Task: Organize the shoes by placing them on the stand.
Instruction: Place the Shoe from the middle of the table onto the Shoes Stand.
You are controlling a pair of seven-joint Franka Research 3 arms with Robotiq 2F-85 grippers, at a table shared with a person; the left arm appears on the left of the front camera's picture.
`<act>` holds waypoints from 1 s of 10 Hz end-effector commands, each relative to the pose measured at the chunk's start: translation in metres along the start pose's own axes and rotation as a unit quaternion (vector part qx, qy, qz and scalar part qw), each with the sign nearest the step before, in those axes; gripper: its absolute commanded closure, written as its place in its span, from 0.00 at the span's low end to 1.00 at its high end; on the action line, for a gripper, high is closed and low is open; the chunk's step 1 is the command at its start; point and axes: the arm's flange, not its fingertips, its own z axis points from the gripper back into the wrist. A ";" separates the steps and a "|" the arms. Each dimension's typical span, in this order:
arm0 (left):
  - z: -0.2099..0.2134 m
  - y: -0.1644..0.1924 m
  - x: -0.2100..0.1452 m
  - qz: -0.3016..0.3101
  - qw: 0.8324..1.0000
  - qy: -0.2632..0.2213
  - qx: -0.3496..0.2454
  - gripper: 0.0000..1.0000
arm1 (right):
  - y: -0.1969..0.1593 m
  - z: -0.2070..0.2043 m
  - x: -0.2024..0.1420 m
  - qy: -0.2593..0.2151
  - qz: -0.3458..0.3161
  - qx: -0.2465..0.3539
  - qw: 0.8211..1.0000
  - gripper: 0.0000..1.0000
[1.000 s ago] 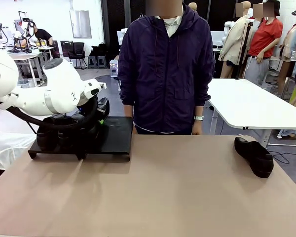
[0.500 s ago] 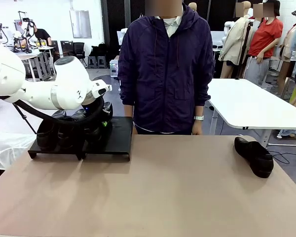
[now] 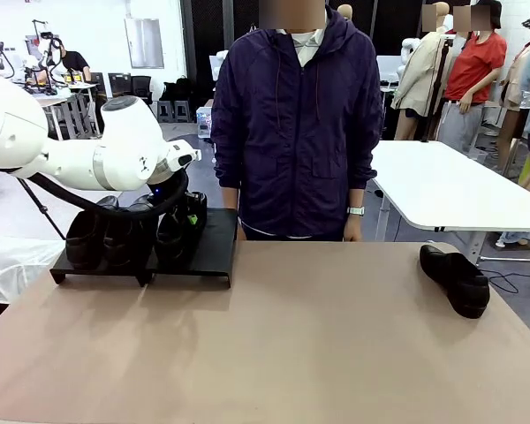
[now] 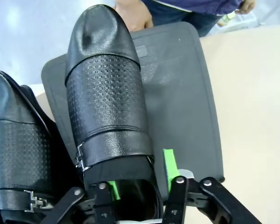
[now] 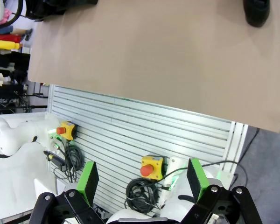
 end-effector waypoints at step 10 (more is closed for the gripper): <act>0.217 0.027 -0.132 -0.180 0.939 0.112 -0.273 0.00 | 0.002 0.004 0.002 0.000 0.011 0.009 1.000 0.00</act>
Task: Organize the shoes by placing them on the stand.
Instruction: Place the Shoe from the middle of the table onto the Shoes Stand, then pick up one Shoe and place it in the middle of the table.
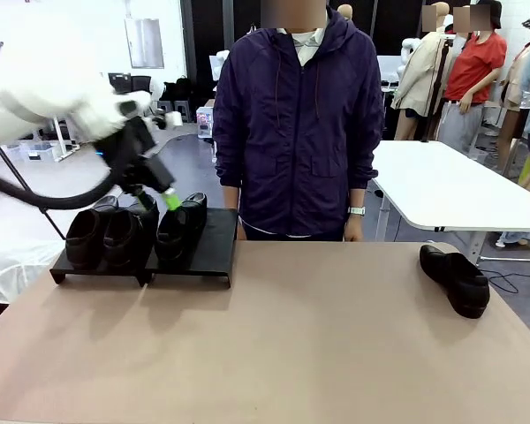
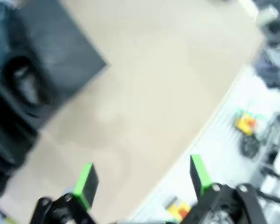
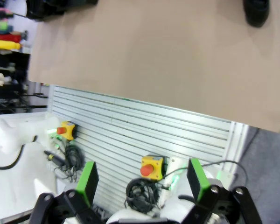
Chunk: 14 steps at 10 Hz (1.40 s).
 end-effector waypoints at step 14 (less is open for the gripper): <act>0.061 0.004 -0.213 0.114 0.987 -0.059 -0.101 0.00 | 0.002 0.004 0.002 0.000 0.011 0.009 1.000 0.00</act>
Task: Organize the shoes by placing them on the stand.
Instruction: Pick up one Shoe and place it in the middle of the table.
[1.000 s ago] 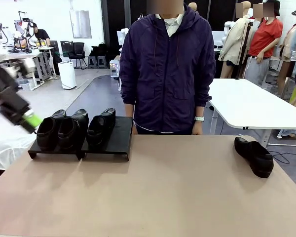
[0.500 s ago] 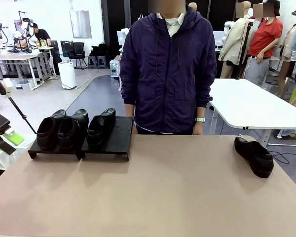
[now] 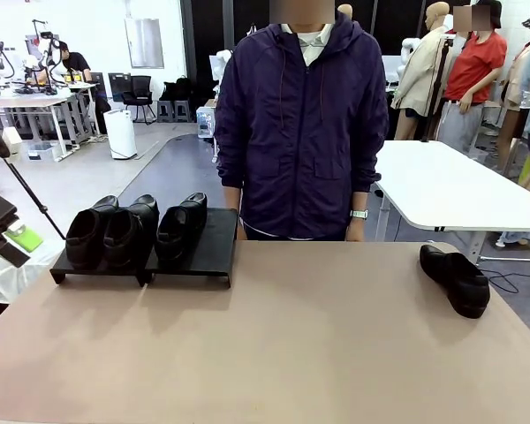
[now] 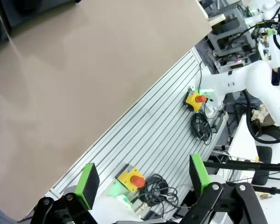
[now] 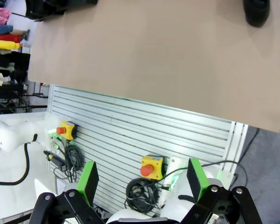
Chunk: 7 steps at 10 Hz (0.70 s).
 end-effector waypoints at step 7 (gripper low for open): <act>-0.001 -0.001 0.002 0.000 1.000 -0.005 0.000 0.00 | 0.016 -0.144 0.162 0.027 0.066 -0.319 0.945 0.00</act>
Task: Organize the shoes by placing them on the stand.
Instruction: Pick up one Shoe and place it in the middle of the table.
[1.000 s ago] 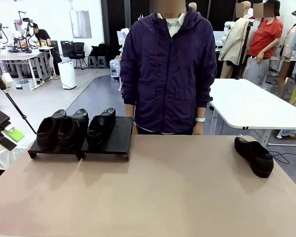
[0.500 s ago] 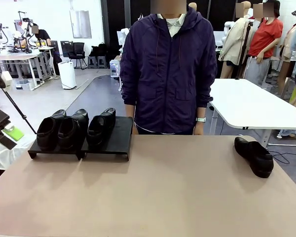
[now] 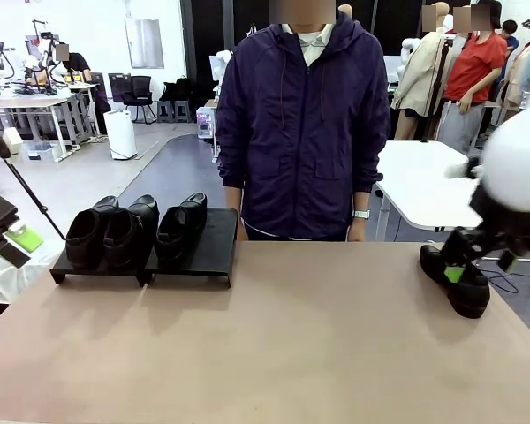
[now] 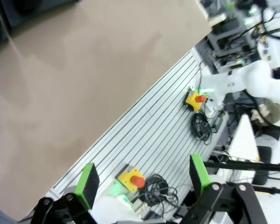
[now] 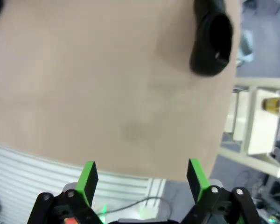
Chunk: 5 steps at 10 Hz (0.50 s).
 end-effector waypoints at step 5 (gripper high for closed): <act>-0.001 -0.001 0.001 0.000 1.000 -0.005 0.000 0.00 | -0.018 -0.074 0.063 -0.002 0.022 0.030 0.999 0.00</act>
